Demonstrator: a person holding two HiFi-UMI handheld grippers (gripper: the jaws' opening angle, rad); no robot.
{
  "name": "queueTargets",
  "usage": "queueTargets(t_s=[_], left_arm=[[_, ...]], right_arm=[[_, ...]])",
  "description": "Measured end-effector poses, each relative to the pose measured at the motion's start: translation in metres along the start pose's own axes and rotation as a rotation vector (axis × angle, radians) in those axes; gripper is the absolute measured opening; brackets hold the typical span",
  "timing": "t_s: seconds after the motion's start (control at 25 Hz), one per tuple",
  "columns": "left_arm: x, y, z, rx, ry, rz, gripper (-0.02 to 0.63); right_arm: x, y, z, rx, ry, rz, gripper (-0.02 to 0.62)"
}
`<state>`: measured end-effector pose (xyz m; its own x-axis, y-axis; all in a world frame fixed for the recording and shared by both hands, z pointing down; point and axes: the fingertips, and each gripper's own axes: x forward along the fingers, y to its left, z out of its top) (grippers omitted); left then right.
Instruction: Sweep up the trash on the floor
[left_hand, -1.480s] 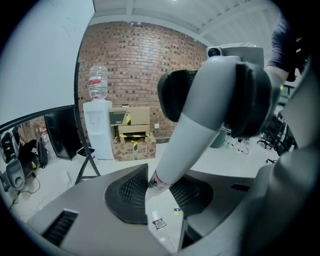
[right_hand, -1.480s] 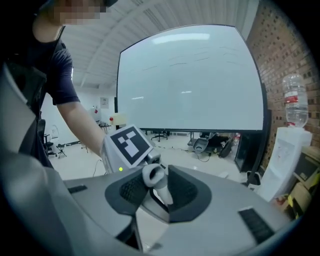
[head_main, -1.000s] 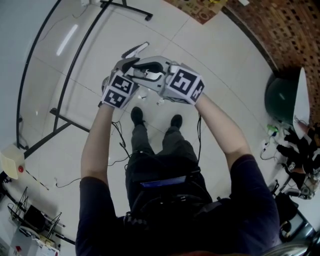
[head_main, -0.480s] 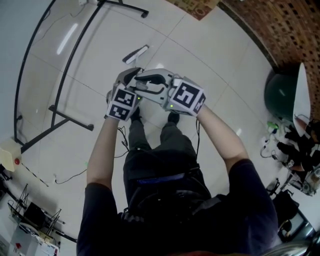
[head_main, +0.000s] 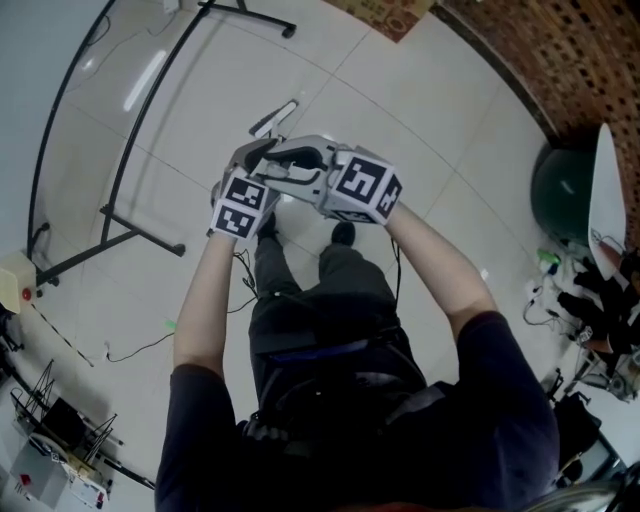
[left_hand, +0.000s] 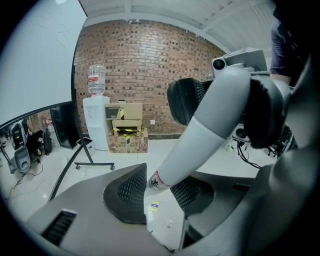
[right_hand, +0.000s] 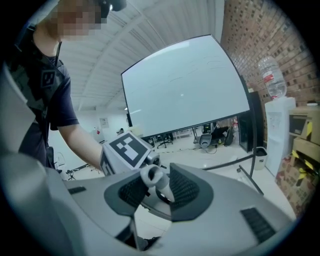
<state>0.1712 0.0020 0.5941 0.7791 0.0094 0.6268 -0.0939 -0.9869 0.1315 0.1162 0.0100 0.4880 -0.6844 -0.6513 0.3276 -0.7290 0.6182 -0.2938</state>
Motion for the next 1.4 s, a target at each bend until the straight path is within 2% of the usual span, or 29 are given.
queueTargets(t_s=[0.32, 0.48, 0.72, 0.92, 1.2, 1.4], left_arm=[[-0.008, -0.062, -0.016, -0.080, -0.041, 0.075, 0.127], [-0.012, -0.084, -0.021, -0.124, -0.063, 0.084, 0.127], [-0.022, -0.097, -0.035, -0.125, -0.084, 0.073, 0.130], [-0.029, -0.112, -0.038, -0.119, -0.073, 0.035, 0.132], [-0.030, -0.129, -0.036, -0.091, -0.050, 0.006, 0.132], [-0.030, -0.119, -0.027, -0.073, -0.046, -0.001, 0.132]], right_arm=[[-0.036, 0.051, -0.030, -0.061, 0.073, 0.056, 0.144], [-0.047, 0.069, -0.039, -0.058, 0.087, 0.067, 0.144], [-0.044, 0.090, -0.052, -0.082, 0.106, 0.075, 0.144], [-0.049, 0.104, -0.054, -0.084, 0.124, 0.061, 0.144], [-0.061, 0.111, -0.055, -0.054, 0.119, 0.048, 0.144], [-0.058, 0.101, -0.042, -0.044, 0.097, 0.034, 0.144]])
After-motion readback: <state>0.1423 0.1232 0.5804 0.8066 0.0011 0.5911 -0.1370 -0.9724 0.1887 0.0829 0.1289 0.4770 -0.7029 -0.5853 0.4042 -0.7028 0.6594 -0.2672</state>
